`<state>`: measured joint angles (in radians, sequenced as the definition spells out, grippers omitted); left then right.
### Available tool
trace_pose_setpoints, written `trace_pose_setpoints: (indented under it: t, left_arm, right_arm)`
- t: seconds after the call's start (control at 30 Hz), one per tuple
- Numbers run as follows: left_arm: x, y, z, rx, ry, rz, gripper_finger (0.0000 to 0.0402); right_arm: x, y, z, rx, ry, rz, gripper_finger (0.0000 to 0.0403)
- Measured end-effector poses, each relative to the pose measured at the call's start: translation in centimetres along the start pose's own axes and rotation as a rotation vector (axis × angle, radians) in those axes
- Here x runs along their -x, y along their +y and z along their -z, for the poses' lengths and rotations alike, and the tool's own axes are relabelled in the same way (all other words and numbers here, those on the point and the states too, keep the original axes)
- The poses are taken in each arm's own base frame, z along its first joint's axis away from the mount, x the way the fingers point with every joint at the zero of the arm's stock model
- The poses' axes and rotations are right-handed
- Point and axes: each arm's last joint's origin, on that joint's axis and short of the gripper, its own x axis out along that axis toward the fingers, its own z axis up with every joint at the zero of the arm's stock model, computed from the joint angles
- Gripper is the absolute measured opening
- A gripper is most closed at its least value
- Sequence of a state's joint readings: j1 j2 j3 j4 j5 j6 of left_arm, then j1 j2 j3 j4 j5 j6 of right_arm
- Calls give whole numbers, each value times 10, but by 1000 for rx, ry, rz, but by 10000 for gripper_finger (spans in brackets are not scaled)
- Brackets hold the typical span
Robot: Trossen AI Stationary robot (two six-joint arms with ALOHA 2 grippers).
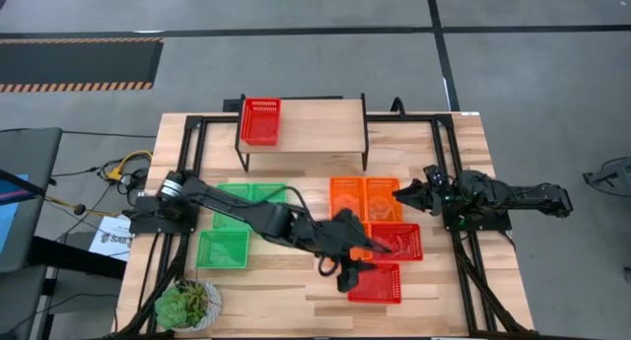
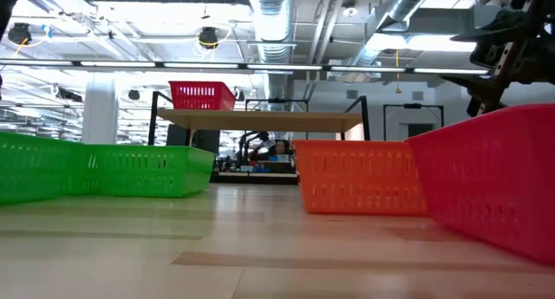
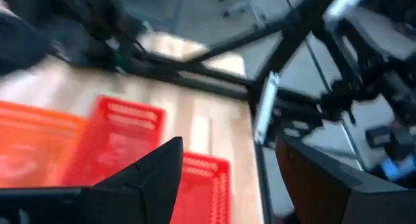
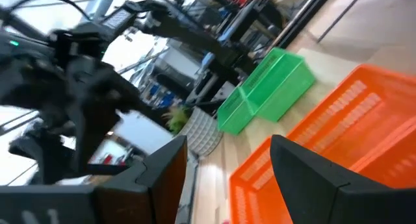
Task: Stack baskets on shelf by color
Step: Stack the bottom red bin on top of the red bin on the shelf
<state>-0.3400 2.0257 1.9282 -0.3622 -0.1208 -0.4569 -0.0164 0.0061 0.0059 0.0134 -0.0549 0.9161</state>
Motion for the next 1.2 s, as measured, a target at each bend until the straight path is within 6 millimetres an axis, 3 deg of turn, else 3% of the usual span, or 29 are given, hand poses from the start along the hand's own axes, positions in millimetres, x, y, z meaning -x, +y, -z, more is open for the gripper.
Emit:
trace_pose_setpoints:
  t: [0.37,0.57,0.73,0.93,1.2]
  left_arm:
    - [-76,-14,40,-126,39,62,214]
    - [-101,-27,62,-236,112,60,230]
    - [-102,-26,74,-250,229,14,261]
    - [-100,-32,79,-256,238,2,299]
    - [-102,-36,90,-284,265,-28,292]
  right_arm:
    - [0,6,7,7,85,-75,244]
    - [0,9,10,7,117,-101,244]
    - [1,10,12,9,134,-115,244]
    - [1,11,13,9,143,-122,244]
    - [1,11,13,20,142,-123,244]
